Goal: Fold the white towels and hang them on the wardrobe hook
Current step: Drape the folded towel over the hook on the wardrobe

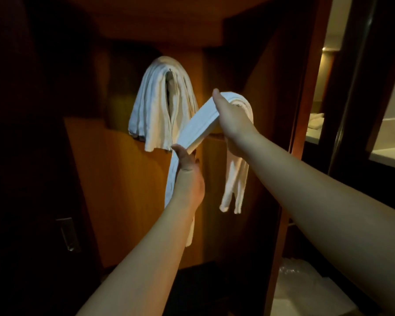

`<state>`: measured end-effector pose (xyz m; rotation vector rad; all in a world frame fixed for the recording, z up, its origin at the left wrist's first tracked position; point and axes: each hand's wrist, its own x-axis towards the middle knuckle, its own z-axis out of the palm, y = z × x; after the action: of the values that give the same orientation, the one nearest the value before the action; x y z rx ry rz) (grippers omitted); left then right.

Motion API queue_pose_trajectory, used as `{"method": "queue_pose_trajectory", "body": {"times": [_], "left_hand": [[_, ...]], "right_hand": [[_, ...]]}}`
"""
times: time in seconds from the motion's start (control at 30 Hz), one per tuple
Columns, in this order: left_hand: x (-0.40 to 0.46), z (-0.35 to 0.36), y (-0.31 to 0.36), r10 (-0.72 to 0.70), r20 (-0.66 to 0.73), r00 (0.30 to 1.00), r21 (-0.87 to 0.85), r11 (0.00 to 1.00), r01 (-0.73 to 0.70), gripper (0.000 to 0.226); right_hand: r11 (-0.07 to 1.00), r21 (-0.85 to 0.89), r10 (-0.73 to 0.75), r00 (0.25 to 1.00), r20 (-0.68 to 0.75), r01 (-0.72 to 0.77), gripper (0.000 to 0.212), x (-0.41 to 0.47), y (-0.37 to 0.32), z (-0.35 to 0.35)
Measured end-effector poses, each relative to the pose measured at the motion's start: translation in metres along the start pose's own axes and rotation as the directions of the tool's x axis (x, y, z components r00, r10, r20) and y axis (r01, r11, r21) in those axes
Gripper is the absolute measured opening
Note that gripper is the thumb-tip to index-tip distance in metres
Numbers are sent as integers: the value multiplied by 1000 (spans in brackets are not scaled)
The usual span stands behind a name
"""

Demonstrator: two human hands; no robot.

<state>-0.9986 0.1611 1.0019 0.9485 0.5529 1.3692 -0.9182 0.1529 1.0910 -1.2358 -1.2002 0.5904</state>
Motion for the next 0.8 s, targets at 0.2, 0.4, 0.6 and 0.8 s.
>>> {"method": "queue_pose_trajectory", "body": {"times": [0.2,0.4,0.6,0.8], "left_hand": [[23,-36,40,-9,-93,996,-273,962,-17,29],[56,-61,83,-53,-143,988,-85,996,41,21],[89,-67,123,87,-100,991,229,971,-62,17],[137,-62,150,193,-9,981,416,893,-172,40]], "right_hand": [[964,-265,-31,998,-53,15,42,4,10,3],[972,-236,-8,997,-73,-10,33,18,12,15],[994,105,3,1000,-30,0,29,47,22,33],[949,302,-80,996,-39,88,27,93,19,34]]}}
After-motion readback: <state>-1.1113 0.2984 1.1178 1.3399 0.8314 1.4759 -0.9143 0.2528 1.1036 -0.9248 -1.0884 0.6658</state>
